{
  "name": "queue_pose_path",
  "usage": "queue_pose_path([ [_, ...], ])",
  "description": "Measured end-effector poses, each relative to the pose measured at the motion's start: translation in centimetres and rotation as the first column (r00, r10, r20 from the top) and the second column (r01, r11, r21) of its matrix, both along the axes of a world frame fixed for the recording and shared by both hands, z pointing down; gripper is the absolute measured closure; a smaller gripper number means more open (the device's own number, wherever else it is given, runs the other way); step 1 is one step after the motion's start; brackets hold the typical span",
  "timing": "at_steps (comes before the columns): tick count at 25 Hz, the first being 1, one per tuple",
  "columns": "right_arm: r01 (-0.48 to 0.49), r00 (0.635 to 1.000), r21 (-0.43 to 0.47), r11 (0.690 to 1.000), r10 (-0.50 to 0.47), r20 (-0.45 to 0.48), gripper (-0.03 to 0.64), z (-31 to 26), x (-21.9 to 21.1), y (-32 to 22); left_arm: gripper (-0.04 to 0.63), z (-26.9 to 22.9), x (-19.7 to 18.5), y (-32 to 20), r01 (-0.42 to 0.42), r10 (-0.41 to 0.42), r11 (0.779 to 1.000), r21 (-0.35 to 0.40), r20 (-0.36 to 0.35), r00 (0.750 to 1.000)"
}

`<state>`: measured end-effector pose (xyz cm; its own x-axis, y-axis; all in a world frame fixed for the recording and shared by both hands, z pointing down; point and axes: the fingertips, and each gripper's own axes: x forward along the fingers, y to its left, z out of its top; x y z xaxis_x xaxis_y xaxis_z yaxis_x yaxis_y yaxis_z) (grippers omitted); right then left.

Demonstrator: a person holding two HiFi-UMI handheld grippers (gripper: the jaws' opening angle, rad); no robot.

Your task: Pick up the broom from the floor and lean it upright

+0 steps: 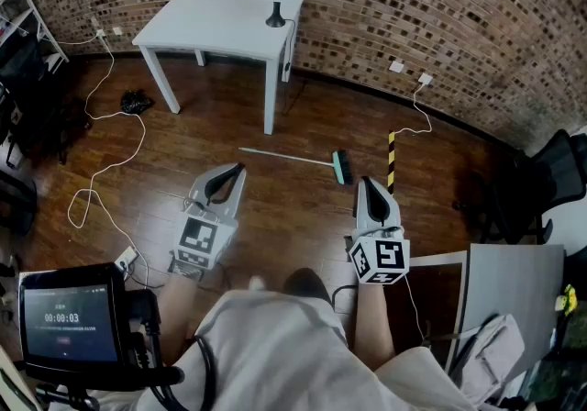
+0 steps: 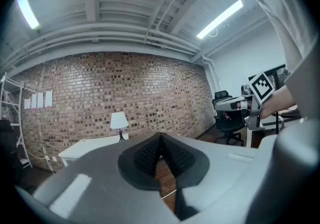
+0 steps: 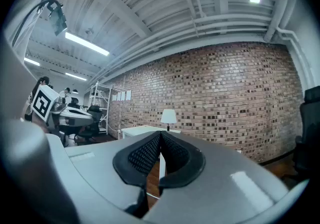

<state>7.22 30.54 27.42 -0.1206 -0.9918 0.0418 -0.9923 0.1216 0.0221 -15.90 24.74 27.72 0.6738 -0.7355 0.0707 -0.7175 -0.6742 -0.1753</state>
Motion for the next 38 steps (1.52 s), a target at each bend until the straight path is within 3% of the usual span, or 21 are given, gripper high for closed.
queue_pose_path([
  [7, -0.006, 1.000, -0.009, 1.000, 0.006, 0.006, 0.603, 0.6, -0.2, 0.2, 0.594, 0.9, -0.6, 0.0, 0.002, -0.001, 1.000, -0.014, 0.005, 1.000],
  [13, 0.002, 1.000, -0.016, 1.000, -0.002, 0.010, 0.603, 0.7, 0.2, -3.8, 0.594, 1.6, -0.4, -4.1, 0.009, -0.008, 0.999, -0.039, 0.004, 1.000],
  [21, 0.043, 0.999, -0.038, 0.998, -0.043, -0.002, 0.603, 3.2, 4.7, -12.9, 0.594, 3.0, 3.6, -12.3, 0.058, -0.057, 0.997, -0.043, 0.034, 0.998],
  [24, 0.066, 0.998, -0.026, 0.997, -0.066, -0.010, 0.603, 2.6, 6.8, -17.2, 0.594, 2.7, 6.0, -15.8, 0.071, -0.069, 0.997, -0.029, 0.061, 0.996],
  [28, 0.107, 0.994, 0.000, 0.994, -0.107, -0.005, 0.603, 1.1, 9.3, -22.9, 0.594, 1.7, 8.8, -20.7, 0.101, -0.100, 0.994, -0.033, 0.039, 0.994],
  [31, 0.107, 0.994, 0.004, 0.994, -0.107, 0.015, 0.603, 0.7, 11.8, -26.5, 0.594, 1.6, 11.2, -23.3, 0.102, -0.101, 0.995, -0.018, 0.073, 0.992],
  [38, 0.118, 0.993, -0.016, 0.993, -0.118, 0.027, 0.603, 0.9, 15.4, -31.2, 0.594, 1.1, 14.5, -27.5, 0.132, -0.131, 0.991, -0.017, 0.075, 0.989],
])
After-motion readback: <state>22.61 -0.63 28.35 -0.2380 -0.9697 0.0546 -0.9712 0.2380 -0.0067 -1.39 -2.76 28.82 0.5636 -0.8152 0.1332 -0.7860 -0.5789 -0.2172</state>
